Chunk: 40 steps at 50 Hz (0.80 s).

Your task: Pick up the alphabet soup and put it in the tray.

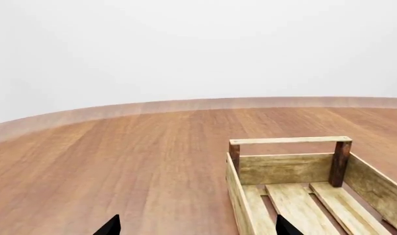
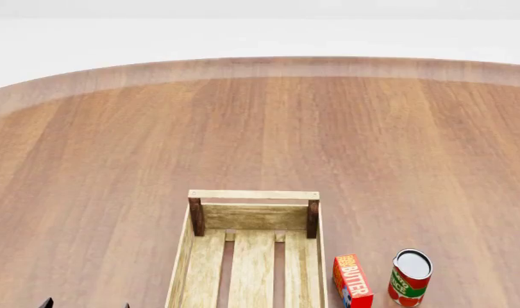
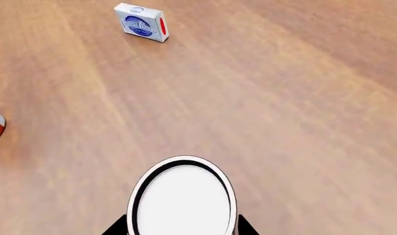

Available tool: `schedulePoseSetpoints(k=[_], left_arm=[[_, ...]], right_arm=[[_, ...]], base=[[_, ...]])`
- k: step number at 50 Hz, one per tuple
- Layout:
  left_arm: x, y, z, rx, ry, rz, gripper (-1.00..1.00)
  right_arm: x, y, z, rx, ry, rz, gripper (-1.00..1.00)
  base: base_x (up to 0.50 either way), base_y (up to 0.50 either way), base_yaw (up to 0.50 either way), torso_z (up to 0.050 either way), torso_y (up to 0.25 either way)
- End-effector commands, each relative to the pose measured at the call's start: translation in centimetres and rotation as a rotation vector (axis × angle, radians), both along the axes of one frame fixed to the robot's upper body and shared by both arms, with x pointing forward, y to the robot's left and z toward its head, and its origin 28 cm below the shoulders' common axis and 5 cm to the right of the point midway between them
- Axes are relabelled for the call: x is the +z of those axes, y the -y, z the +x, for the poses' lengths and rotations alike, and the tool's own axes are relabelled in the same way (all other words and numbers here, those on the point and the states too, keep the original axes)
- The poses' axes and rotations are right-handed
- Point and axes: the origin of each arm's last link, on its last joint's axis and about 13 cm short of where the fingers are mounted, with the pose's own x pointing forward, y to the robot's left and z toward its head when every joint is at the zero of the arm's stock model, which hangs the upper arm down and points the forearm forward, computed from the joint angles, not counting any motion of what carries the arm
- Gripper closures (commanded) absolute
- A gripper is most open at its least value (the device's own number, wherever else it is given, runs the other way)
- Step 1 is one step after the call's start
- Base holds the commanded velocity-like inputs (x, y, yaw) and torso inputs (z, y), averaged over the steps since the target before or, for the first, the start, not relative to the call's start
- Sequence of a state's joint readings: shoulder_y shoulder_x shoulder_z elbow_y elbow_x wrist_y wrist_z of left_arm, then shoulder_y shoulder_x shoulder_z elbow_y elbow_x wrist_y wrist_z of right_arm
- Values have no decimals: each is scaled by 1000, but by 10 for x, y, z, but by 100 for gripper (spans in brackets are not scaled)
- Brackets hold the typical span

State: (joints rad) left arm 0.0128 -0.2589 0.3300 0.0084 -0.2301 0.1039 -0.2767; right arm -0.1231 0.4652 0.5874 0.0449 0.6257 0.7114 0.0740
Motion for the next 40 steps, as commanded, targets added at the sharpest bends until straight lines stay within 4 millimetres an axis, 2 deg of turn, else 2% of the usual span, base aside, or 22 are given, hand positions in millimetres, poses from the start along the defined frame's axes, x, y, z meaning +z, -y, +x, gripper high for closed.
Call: schedulePoseSetpoints(k=[1,8,17,30,40], left_arm=[[0,0,0,-1,1,0,-100],[0,0,-1,-1,2,1,-100],[0,1,-1,-2,2,2,-100],[1,1,-1,-4,4,4,-100],[1,1,-1,-6,7,7,-100]], right_arm=[[11,-2,2,34,33,-29,100],[30,-11,3,106,84,-73,100],[69,-29,6,200,197,-120,100],[132,-65,16,382,371,-205,100],[162,-91,27,519,462,-261,100]], base=[[0,0,0,0,0],[0,0,0,0,1],[0,0,0,0,0],[0,0,0,0,1],[0,0,0,0,0]])
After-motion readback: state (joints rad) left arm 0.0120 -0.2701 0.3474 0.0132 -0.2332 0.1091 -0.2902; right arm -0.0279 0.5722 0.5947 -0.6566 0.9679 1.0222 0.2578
